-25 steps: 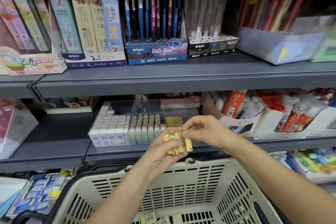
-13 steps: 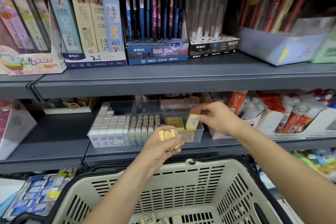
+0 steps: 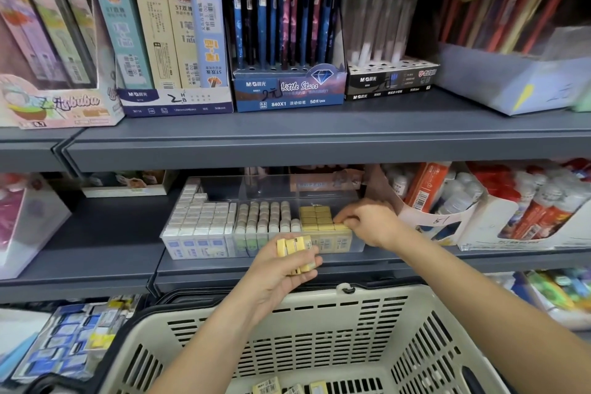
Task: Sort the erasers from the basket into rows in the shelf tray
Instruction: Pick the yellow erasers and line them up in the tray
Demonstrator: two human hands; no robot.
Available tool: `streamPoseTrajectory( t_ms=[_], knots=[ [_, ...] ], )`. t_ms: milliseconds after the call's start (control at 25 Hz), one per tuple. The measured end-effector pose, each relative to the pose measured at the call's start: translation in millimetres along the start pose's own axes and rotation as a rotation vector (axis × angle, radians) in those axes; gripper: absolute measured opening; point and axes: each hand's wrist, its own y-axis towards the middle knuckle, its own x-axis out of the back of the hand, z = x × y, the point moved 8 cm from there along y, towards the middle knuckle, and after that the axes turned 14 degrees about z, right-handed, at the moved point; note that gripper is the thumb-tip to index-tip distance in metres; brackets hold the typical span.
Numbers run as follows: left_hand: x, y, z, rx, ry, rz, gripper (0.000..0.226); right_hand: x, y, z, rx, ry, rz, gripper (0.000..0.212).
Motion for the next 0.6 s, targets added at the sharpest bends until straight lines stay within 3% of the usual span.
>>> streamPoseTrajectory(
  t_ms=[160, 240, 320, 480, 600],
  knots=[
    [-4.0, -0.6, 2.6, 0.034, -0.037, 0.047, 0.050, 12.8, -23.3, 21.7, 0.154, 0.132, -0.199, 0.024],
    [-5.3, -0.5, 1.7, 0.029, -0.058, 0.071, 0.049, 9.9, -36.0, 40.0, 0.315, 0.337, -0.139, 0.022],
    [-9.8, -1.4, 1.5, 0.029, -0.044, 0.105, 0.048, 1.3, -44.0, 54.4, 0.381, 0.337, -0.037, 0.022],
    [-14.6, -0.1, 3.2, 0.020, -0.020, 0.088, 0.049, 8.7, -49.7, 45.3, 0.334, 0.397, -0.027, 0.012],
    [-4.4, 0.1, 1.9, 0.027, -0.055, -0.037, 0.030, 33.9, -48.6, 17.4, 0.234, 0.518, -0.124, 0.007]
  ],
)
